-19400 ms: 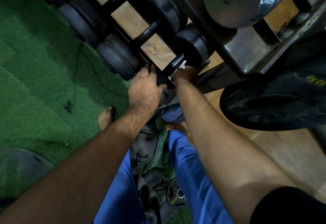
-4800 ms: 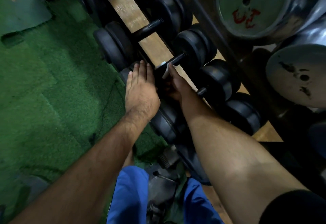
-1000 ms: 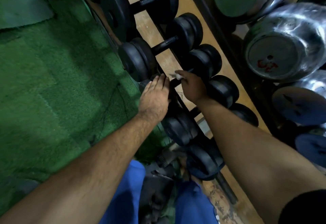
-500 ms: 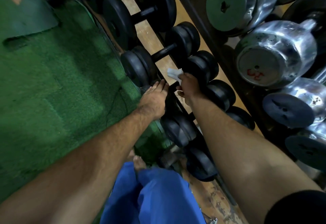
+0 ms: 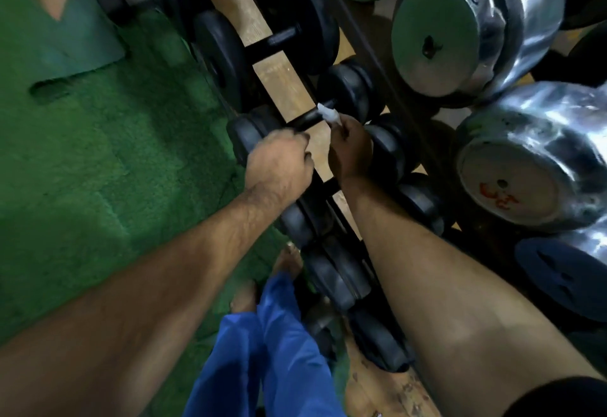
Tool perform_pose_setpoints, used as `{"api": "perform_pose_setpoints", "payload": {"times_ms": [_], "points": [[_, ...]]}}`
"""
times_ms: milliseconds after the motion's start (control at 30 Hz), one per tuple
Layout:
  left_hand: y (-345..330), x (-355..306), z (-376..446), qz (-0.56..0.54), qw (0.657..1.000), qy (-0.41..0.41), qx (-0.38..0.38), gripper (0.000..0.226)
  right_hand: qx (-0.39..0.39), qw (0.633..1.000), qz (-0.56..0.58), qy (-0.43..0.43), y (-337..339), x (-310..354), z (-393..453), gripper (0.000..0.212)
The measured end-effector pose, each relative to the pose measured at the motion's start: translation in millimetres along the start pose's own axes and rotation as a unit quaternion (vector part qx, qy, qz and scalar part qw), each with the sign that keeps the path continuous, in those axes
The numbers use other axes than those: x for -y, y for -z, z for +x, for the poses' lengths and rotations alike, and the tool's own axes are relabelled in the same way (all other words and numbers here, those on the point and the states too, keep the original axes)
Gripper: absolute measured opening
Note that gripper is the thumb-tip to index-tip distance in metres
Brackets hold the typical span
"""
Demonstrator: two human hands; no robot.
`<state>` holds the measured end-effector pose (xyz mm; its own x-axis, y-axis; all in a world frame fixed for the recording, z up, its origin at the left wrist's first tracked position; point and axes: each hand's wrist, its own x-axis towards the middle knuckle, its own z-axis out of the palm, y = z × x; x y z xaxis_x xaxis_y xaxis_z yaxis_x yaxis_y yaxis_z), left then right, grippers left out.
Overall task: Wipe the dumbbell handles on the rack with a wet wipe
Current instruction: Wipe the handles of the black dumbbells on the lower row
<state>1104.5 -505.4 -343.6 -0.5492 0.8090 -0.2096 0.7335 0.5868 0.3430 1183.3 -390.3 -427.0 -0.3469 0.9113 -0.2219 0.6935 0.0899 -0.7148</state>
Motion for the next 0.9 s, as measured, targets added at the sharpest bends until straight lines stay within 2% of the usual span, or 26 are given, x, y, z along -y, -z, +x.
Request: {"api": "perform_pose_setpoints", "payload": {"times_ms": [67, 167, 267, 367, 533, 700, 767, 900], "points": [[-7.3, 9.0, 22.8, 0.029, 0.999, 0.007, -0.029, 0.037, -0.030, 0.997, -0.026, 0.069, -5.8, 5.0, 14.3, 0.034], [-21.8, 23.8, 43.3, 0.046, 0.998, 0.049, 0.010, 0.068, -0.033, 0.986, -0.074, 0.144, -17.5, -0.6, 34.0, 0.034], [-34.4, 30.2, 45.0, 0.025, 0.997, 0.062, 0.030, 0.080, 0.023, 0.986, -0.135, 0.099, -26.9, -5.1, 44.4, 0.038], [-36.9, 30.3, 42.7, 0.022, 0.998, 0.058, 0.010, 0.083, 0.062, 0.981, -0.165, 0.086, -22.0, -2.7, 44.7, 0.033], [-35.5, 26.9, 41.4, 0.028, 0.998, 0.064, 0.005, 0.083, 0.096, 0.974, -0.187, 0.088, -18.2, -4.3, 46.9, 0.036], [-37.5, 27.9, 41.9, 0.024, 0.998, 0.063, -0.006, 0.082, 0.210, 0.948, -0.194, 0.141, -29.5, -5.0, 54.5, 0.041], [-37.0, 31.9, 41.5, 0.011, 0.998, 0.057, -0.009, 0.082, 0.203, 0.940, -0.203, 0.184, -30.1, -15.6, 54.5, 0.044], [-35.1, 42.8, 43.1, -0.004, 0.999, 0.027, 0.020, 0.087, 0.136, 0.952, -0.205, 0.179, -35.9, -24.6, 47.0, 0.037]]}}
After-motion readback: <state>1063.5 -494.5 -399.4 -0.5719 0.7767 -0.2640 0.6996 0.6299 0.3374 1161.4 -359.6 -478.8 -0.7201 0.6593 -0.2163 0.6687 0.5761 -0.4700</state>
